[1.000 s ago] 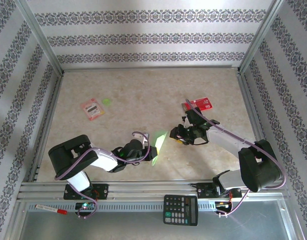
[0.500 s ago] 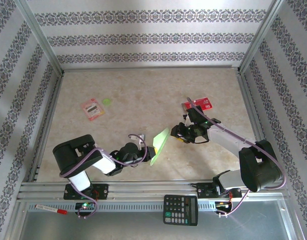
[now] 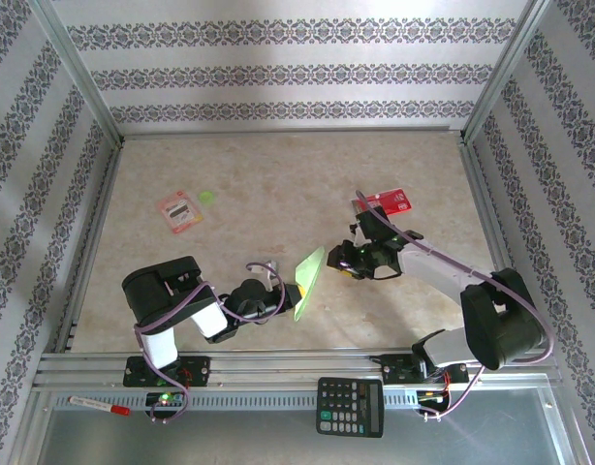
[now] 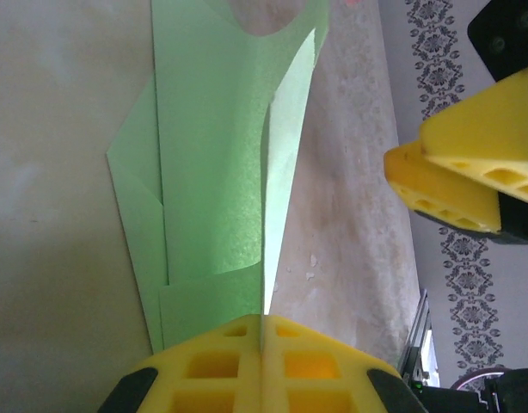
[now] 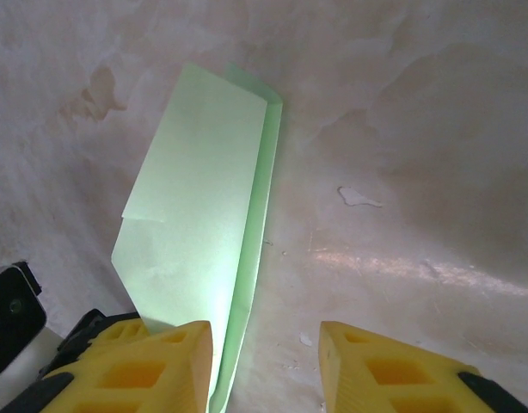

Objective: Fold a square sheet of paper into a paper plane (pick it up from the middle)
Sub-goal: Perform the fifth fold on the wing at the bottom-center of the table.

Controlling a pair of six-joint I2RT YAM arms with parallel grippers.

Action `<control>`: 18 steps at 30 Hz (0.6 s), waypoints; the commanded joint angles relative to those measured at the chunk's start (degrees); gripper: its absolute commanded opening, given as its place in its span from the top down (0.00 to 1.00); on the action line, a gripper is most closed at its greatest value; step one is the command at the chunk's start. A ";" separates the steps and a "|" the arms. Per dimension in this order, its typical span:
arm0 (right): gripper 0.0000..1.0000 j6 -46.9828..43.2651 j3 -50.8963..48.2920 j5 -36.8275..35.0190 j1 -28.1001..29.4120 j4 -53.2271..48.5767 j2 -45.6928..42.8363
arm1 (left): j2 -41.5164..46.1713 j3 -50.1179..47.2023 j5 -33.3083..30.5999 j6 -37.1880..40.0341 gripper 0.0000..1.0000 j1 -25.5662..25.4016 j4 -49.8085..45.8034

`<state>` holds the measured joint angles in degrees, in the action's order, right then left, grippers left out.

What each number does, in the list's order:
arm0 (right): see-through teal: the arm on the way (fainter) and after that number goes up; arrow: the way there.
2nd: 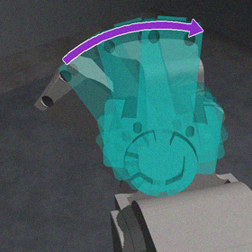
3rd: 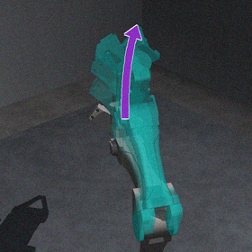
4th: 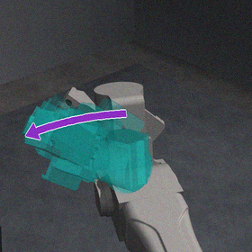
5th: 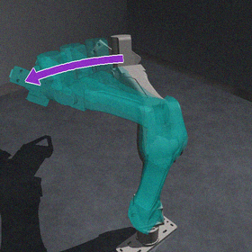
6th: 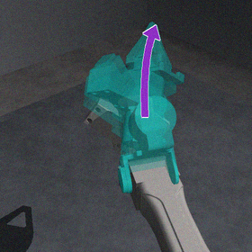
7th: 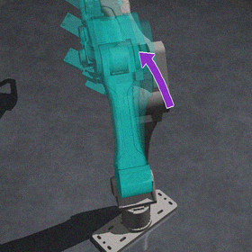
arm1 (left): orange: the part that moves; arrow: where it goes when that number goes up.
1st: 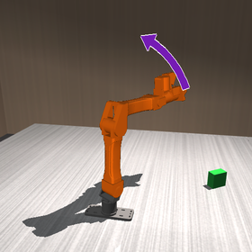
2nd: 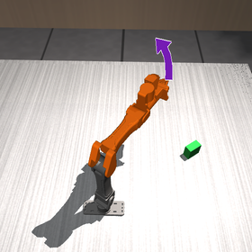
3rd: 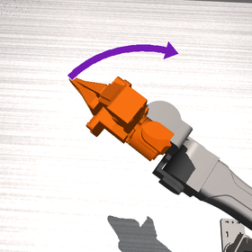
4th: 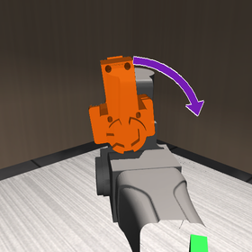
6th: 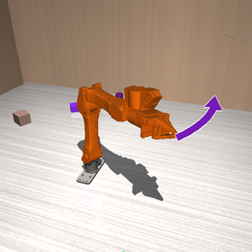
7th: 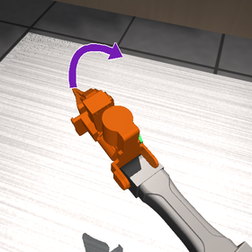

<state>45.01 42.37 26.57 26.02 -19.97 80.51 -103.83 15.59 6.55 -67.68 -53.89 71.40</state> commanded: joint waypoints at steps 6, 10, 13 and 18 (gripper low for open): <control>0.74 0.49 4.24 0.23 6.12 5.37 5.23 | -0.83 -0.24 -0.96 -2.07 1.00 0.49 -4.65; 0.79 0.43 6.20 0.06 7.85 5.93 8.33 | -0.78 -0.04 -0.96 -2.73 1.00 0.54 -6.22; 0.82 0.51 6.88 0.06 8.40 6.49 10.24 | -0.66 0.55 -0.66 -2.84 1.00 0.54 -8.58; 0.84 -0.15 7.72 0.00 8.67 6.63 12.53 | -0.96 1.08 -0.19 -3.32 1.00 0.54 -10.30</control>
<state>45.19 48.49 26.59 34.02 -13.89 92.01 -103.79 16.60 6.20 -70.43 -53.87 69.28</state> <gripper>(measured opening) 0.164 0.049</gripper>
